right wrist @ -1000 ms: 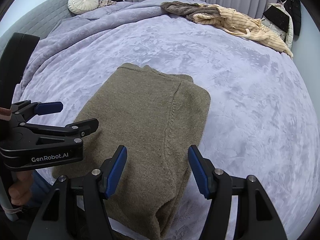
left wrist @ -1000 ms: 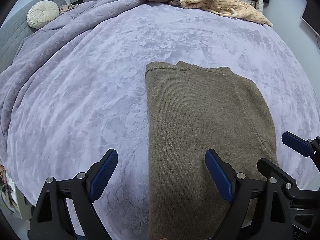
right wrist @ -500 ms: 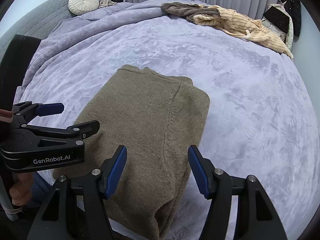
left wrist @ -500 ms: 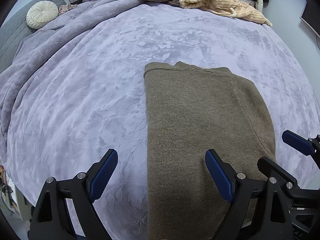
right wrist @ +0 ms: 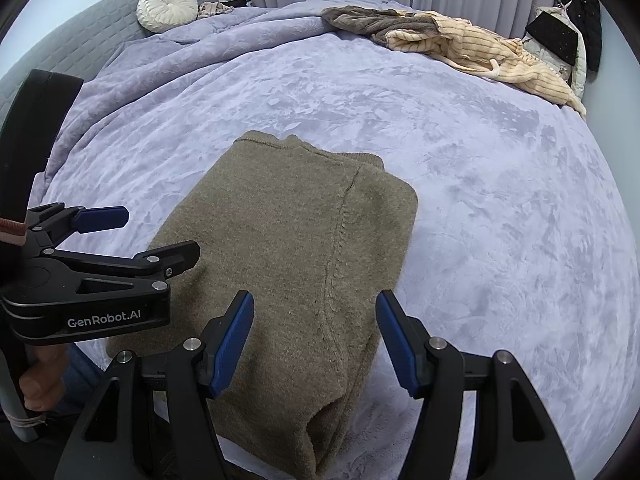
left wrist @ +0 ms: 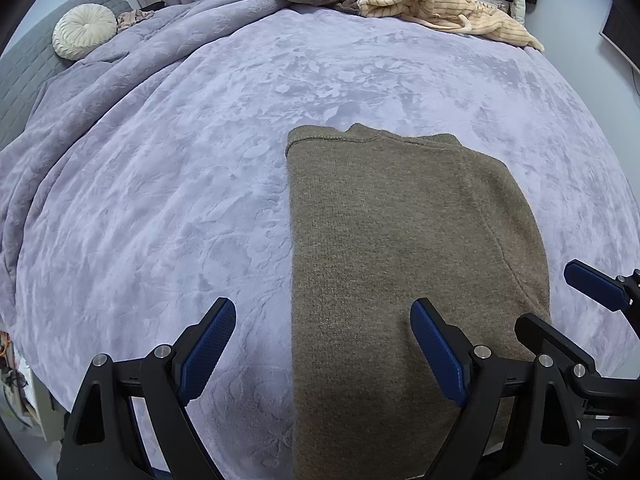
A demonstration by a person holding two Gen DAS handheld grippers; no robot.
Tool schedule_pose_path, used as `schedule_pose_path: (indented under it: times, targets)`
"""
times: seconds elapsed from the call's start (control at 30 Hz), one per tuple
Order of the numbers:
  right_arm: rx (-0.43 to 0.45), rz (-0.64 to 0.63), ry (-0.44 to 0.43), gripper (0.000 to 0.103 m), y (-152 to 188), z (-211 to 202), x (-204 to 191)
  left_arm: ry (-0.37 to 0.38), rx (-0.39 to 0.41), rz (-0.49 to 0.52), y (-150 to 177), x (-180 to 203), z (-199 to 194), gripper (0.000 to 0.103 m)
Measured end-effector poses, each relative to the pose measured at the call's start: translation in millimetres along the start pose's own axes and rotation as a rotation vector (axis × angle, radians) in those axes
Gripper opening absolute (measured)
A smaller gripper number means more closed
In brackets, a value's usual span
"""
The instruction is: Fold small clothes
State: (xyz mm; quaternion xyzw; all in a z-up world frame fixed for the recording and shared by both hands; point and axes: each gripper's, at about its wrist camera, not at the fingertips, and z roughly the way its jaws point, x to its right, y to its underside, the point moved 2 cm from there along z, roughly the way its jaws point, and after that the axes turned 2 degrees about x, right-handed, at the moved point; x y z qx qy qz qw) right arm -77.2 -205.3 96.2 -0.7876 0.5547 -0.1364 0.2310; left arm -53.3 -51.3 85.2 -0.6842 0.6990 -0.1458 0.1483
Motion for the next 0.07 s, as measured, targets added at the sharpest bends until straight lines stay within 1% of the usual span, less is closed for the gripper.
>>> schedule_pose_path:
  times: [0.07]
  targets:
    - [0.001,0.001,-0.002,0.067,-0.2,-0.1,0.3,-0.003,0.002,-0.001,-0.2,0.5,0.0,0.090]
